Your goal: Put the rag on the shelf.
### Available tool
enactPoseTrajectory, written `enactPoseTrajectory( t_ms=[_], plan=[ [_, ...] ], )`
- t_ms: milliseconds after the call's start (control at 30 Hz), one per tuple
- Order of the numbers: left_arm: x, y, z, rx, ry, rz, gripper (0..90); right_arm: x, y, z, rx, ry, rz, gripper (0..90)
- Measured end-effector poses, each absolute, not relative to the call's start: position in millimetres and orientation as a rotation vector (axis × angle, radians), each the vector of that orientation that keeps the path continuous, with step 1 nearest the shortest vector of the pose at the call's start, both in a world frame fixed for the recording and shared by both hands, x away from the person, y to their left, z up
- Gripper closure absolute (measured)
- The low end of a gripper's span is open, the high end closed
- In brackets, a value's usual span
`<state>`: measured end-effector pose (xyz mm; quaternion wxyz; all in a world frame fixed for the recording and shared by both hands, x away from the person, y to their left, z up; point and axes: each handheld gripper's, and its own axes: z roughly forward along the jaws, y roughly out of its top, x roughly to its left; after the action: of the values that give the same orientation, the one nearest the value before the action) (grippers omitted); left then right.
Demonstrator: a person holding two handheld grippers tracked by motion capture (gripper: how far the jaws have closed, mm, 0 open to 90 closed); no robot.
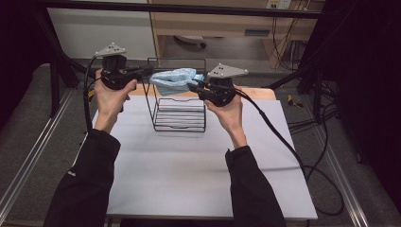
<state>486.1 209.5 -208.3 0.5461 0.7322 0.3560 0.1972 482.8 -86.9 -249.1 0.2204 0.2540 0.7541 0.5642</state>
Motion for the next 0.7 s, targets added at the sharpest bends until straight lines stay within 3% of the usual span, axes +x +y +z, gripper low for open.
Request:
enactPoseTrajectory(
  t_ms=[200, 533, 700],
  plan=[
    [483, 208, -221, 1.791, 0.831, 0.419, 89.9, 481, -87, -250, 0.69, 2.089, 1.549, 72.4],
    [477, 204, -237, 1.86, 0.801, 0.447, 90.0, 473, -90, -244, 0.688, 2.063, 1.566, 52.7],
    [477, 203, -242, 1.871, 0.798, 0.455, 90.0, 469, -96, -236, 0.709, 2.008, 1.601, 50.4]
  ],
)
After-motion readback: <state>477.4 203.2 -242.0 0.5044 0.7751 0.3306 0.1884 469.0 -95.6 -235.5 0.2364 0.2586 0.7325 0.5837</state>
